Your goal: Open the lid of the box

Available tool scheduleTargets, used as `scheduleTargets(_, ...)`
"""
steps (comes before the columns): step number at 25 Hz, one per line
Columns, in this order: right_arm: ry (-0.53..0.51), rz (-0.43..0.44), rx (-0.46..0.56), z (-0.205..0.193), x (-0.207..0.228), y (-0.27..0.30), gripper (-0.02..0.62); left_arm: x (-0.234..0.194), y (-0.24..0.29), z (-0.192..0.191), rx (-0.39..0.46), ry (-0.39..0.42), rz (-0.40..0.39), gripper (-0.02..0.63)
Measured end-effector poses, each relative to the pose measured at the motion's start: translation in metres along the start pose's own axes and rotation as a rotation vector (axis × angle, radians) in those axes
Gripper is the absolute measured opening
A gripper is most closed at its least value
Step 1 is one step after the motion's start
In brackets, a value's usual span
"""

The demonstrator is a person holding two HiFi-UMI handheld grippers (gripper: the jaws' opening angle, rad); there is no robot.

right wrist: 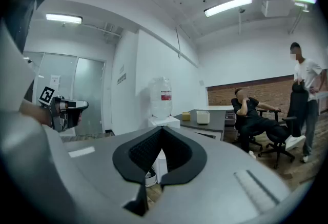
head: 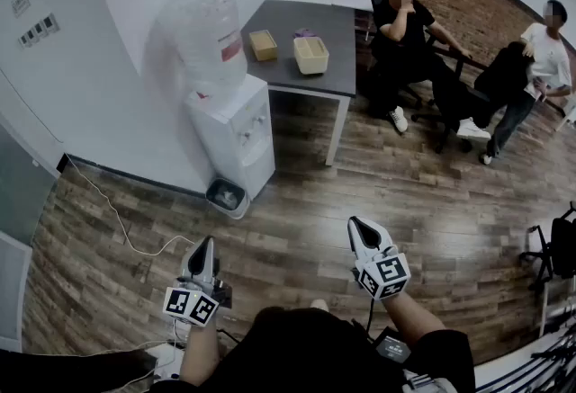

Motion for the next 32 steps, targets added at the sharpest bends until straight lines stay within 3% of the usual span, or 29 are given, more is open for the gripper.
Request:
scheduleTargets(22, 0.026, -0.001, -0.021, -0.012, -0.047, -0.010, 0.002, -0.024, -0.036, -0.006, -0.017, -0.024, -0.011, 0.000)
scheduleTargets(32, 0.027, -0.099, 0.001, -0.015, -0.055, -0.035, 0.002, -0.022, -0.017, -0.015, -0.025, -0.038, -0.112, -0.001)
Point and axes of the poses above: the fingertips, and each gripper's own axes: y forward along the fingers, x to its right, z out of its top, the point moved 1 cm from there along -y, backward along the fingers, and after that the axes turned 8 degrees about y, right-handed, at the moved point
